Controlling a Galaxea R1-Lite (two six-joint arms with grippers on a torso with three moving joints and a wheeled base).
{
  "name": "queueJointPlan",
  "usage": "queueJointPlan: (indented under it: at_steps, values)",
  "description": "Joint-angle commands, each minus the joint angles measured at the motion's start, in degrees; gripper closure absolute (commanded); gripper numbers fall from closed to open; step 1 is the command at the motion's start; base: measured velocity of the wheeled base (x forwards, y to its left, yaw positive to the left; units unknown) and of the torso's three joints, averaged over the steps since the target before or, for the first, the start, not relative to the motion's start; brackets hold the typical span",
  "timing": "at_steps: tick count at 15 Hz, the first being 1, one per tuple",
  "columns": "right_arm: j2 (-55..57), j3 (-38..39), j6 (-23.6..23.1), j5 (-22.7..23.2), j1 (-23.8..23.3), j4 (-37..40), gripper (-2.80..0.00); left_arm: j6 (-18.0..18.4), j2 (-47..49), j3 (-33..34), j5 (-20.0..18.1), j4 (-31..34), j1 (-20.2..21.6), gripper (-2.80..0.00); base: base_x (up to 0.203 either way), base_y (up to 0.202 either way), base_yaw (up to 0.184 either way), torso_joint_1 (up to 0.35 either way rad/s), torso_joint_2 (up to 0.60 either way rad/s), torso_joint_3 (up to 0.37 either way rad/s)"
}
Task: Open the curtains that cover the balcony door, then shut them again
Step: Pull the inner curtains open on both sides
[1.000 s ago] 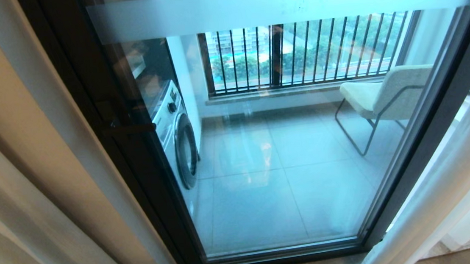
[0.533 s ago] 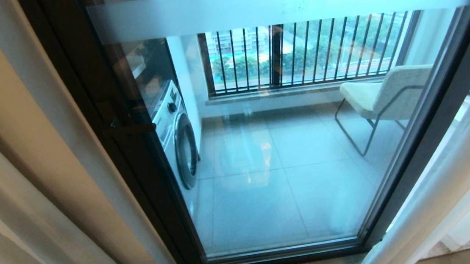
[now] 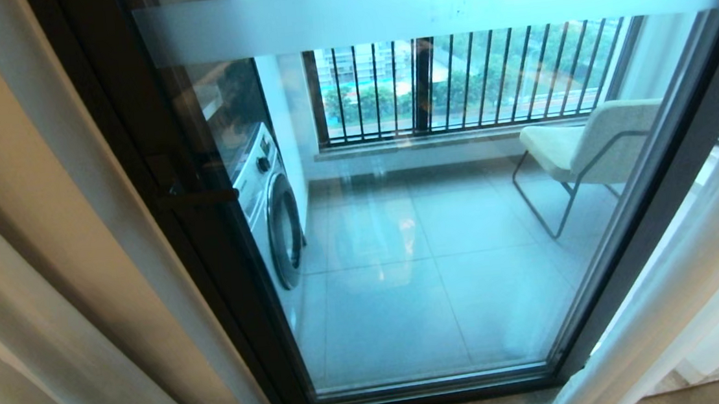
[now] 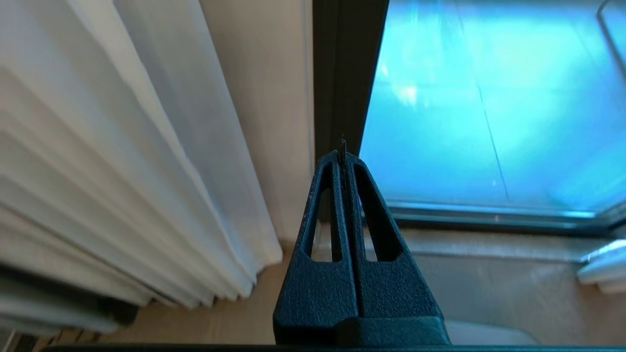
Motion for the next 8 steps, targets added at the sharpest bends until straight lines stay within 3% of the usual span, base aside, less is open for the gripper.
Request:
queueJointPlan:
  at_steps: [1,4,8]
  values:
    - [0.09,0.00,-0.03,0.05,-0.01,-0.03,0.00,-0.42,-6.40,0.00,1.14,4.67,-2.43,0.00,0.000,0.000,0.000,0.000,0.00,0.000]
    - [0.09,0.00,-0.03,0.05,0.03,-0.03,0.00,-1.77,-9.77,0.00,1.13,6.30,-5.51,0.00,0.000,0.000,0.000,0.000,0.00,0.000]
    - [0.09,0.00,-0.03,0.05,0.07,-0.03,0.00,-1.90,-16.44,-0.02,1.21,6.35,-5.24,0.00,0.000,0.000,0.000,0.000,0.00,0.000]
